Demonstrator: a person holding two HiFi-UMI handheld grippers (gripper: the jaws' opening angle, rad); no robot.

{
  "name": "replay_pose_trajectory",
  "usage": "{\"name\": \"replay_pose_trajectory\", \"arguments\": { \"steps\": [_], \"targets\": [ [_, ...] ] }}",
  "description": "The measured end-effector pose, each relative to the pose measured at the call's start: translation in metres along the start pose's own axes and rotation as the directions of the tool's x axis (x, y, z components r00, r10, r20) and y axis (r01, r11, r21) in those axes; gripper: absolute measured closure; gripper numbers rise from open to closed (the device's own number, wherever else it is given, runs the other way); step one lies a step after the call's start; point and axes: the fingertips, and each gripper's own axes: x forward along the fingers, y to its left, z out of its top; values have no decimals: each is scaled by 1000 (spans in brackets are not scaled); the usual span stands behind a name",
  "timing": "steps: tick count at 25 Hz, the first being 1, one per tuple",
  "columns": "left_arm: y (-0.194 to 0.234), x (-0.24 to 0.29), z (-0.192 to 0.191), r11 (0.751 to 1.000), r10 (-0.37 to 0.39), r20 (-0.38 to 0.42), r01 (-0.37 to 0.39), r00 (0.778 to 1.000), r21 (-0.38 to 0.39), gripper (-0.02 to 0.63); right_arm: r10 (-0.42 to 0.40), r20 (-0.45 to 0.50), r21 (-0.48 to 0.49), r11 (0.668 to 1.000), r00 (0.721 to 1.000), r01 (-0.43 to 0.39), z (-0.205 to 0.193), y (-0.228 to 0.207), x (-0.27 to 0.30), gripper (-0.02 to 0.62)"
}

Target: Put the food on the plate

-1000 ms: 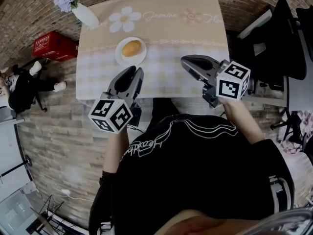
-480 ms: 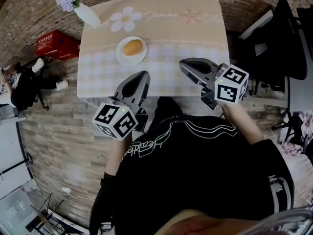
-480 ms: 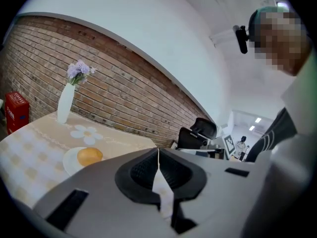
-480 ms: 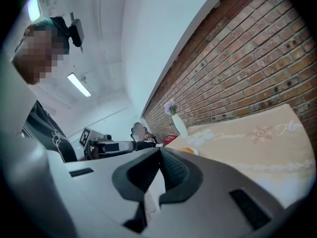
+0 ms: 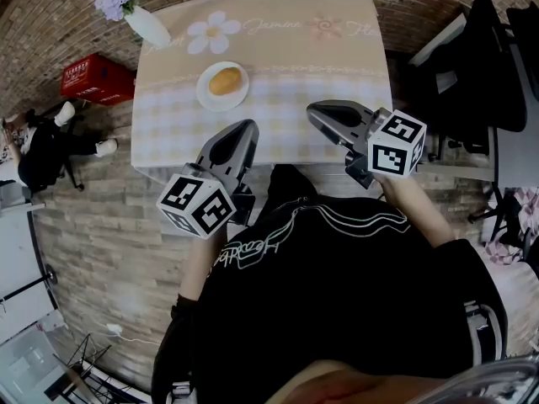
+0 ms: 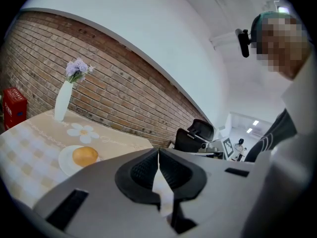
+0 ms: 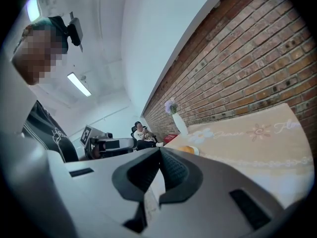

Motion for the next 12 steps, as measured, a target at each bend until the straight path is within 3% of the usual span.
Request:
{"name": "replay_pose_trajectory", "arguments": {
  "steps": [12],
  "targets": [
    [-8,-5,-3,1000,14,-6,-14,1000,9,597,3,7,-7,1000,1000,-3,0,9,-7,598]
  ]
}}
